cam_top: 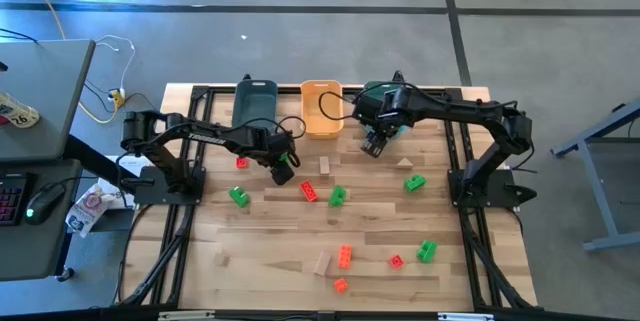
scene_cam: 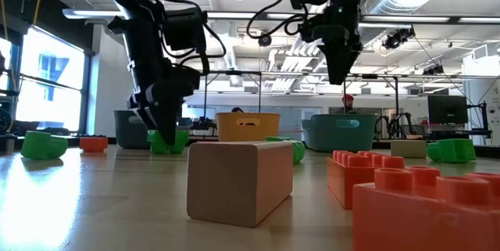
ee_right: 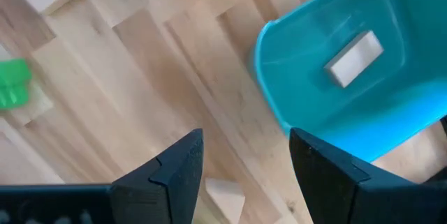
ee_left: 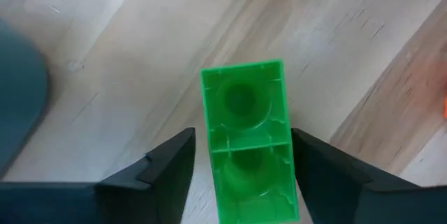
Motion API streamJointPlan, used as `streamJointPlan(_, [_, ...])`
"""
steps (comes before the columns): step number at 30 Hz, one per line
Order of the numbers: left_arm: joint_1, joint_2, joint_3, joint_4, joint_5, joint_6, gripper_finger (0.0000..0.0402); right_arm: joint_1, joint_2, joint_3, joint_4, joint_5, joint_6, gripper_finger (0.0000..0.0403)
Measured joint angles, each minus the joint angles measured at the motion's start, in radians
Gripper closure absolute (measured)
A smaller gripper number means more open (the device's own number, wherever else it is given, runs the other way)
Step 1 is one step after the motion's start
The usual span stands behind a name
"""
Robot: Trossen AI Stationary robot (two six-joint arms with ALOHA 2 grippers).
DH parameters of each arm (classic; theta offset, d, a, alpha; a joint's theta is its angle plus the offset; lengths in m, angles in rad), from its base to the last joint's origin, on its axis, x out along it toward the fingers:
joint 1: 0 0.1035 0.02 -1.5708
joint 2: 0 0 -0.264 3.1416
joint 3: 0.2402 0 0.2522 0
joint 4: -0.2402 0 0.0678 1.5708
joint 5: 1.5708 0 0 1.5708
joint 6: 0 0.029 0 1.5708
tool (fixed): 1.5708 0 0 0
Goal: Sort & place blocks by color
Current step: Put the green game piece into the dark blue bin
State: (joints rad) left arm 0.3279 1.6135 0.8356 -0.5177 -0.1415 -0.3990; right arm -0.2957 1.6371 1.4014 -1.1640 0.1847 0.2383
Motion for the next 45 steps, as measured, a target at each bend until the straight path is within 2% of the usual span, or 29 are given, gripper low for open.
streamJointPlan(6, [0.000,-0.006,0.000,0.003,0.004,0.061,0.0293,0.052,0.000,0.000,-0.009,-0.003,0.032,0.0203])
streamJointPlan(7, [0.000,-0.006,0.000,0.003,0.007,0.070,0.0296,0.061,0.000,0.000,-0.009,-0.004,0.036,0.0203])
streamJointPlan(16, [-0.002,-0.045,-0.001,-0.013,0.010,0.105,0.0296,0.115,0.000,0.000,-0.004,-0.007,0.076,0.0203])
streamJointPlan(27, [0.026,-0.297,0.000,-0.014,-0.021,0.142,0.0296,0.162,0.000,0.000,0.001,-0.048,0.150,0.0203])
streamJointPlan(35, [0.142,-0.408,0.000,-0.017,-0.159,0.175,0.0296,0.246,0.000,0.000,0.001,-0.061,0.212,0.0203])
streamJointPlan(39, [0.232,-0.398,0.000,-0.024,-0.213,0.205,0.0296,0.295,0.000,0.000,0.001,-0.065,0.258,0.0203])
streamJointPlan(45, [0.352,-0.321,0.000,-0.027,-0.204,0.230,0.0296,0.355,0.000,-0.001,-0.001,-0.089,0.296,0.0203])
